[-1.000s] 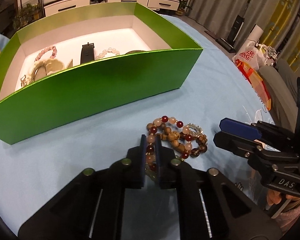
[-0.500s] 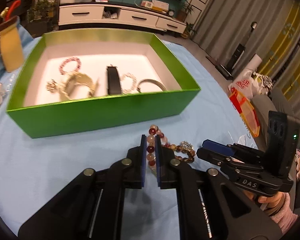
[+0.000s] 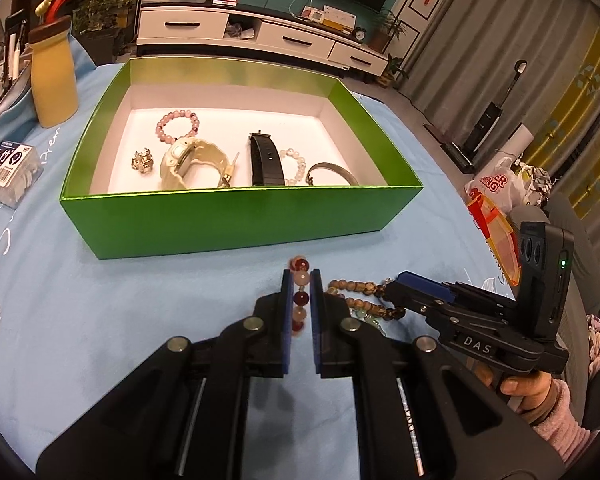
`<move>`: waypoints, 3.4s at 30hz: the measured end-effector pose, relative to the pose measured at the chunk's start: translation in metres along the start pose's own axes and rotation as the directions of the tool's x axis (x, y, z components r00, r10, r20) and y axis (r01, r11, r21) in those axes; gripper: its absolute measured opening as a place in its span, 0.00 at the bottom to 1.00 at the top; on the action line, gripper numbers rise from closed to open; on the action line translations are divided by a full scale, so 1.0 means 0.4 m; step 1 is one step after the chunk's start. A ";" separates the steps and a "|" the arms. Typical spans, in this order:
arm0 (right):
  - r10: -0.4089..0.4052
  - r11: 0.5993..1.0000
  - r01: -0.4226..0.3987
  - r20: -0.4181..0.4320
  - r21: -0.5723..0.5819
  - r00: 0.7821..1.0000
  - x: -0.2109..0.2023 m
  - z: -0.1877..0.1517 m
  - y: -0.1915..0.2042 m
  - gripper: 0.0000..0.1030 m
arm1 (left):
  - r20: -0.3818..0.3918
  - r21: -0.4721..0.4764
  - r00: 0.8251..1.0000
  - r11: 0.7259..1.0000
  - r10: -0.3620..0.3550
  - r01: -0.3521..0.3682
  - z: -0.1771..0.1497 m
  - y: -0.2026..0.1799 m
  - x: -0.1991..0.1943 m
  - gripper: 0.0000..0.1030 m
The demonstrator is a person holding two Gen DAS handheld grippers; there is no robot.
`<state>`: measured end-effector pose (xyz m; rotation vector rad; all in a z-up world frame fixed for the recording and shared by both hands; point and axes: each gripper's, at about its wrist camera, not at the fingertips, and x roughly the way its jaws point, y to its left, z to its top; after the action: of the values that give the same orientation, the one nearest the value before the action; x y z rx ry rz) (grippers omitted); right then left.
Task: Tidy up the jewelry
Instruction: 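Lift the red bracelet with the left gripper while the right gripper grasps the silver charm bracelet, then carry both bracelets into the green box and open both grippers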
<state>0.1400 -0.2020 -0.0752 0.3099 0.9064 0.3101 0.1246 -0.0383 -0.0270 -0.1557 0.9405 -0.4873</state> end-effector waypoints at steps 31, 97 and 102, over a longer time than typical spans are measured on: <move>0.072 0.997 -0.067 0.131 -0.039 0.989 -0.134 0.024 0.080 0.20 | 0.086 -0.035 0.996 0.999 0.021 -0.019 0.011 0.056 -0.156 0.07; -0.021 0.999 0.026 0.121 -0.039 0.992 0.066 0.372 0.092 0.20 | 0.030 -0.004 0.996 0.996 0.088 -0.088 0.384 0.083 0.114 0.07; -0.051 0.998 0.053 0.085 -0.027 0.995 0.096 0.396 0.090 0.20 | -0.002 -0.015 0.995 0.995 0.102 -0.102 0.401 0.092 0.161 0.08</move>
<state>0.2850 -0.1750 0.0028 0.2697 0.8247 0.2604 0.2976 -0.0487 0.0072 -0.1207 0.9487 -0.3858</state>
